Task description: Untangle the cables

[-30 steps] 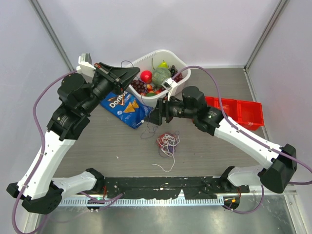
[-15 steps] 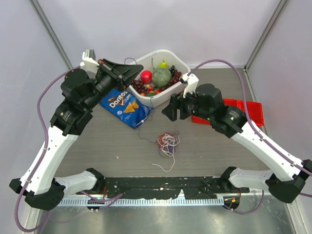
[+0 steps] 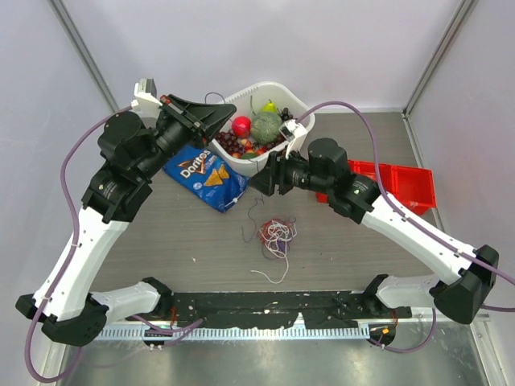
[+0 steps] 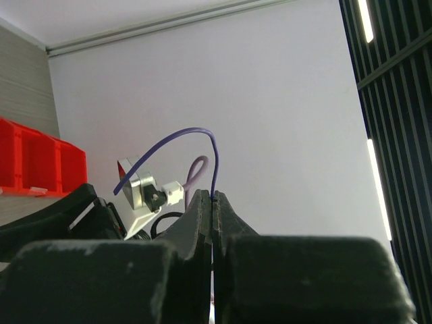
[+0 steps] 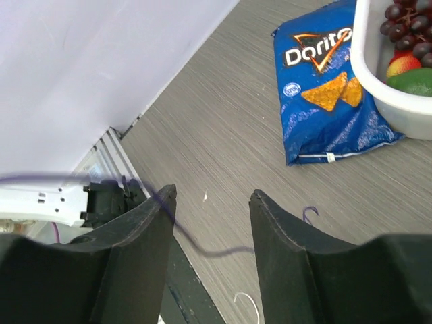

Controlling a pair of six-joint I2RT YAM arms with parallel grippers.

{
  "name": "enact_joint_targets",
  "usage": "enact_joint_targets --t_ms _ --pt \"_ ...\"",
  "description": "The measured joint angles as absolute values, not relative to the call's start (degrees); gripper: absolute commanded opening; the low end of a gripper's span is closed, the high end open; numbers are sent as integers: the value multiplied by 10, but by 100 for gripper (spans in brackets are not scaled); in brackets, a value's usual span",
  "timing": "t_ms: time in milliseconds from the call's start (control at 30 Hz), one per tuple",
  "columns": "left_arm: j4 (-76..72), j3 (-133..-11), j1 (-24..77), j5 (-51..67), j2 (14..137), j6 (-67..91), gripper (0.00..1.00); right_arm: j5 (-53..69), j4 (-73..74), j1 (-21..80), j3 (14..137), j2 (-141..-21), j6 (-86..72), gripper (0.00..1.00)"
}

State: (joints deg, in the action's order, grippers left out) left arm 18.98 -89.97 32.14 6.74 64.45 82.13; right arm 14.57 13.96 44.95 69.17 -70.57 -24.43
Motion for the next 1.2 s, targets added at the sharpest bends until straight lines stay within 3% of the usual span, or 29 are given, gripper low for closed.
enact_joint_targets --t_ms 67,133,167,467,633,767,967,1033,1167,1200 --pt "189 -900 321 68 644 821 0 148 116 449 691 -715 -251 33" --pt "189 -900 321 70 644 821 0 149 89 449 684 -723 -261 7" --pt "189 -900 321 73 644 821 0 150 79 449 681 -726 -266 1" --pt "251 -881 309 71 600 755 0 122 77 414 697 -729 -317 1" --pt "304 -738 309 27 470 729 0 159 82 301 724 -724 -383 1" --pt "311 -599 310 18 404 753 0 202 92 283 758 -718 -419 1" --pt "263 -533 310 69 447 769 0 240 101 279 787 -719 -462 1" --pt "235 -531 310 89 475 769 7 242 103 274 795 -719 -473 1" --pt "196 -531 310 131 505 754 57 250 84 266 803 -719 -479 1" --pt "195 -531 310 142 509 748 62 254 80 264 806 -719 -476 1"
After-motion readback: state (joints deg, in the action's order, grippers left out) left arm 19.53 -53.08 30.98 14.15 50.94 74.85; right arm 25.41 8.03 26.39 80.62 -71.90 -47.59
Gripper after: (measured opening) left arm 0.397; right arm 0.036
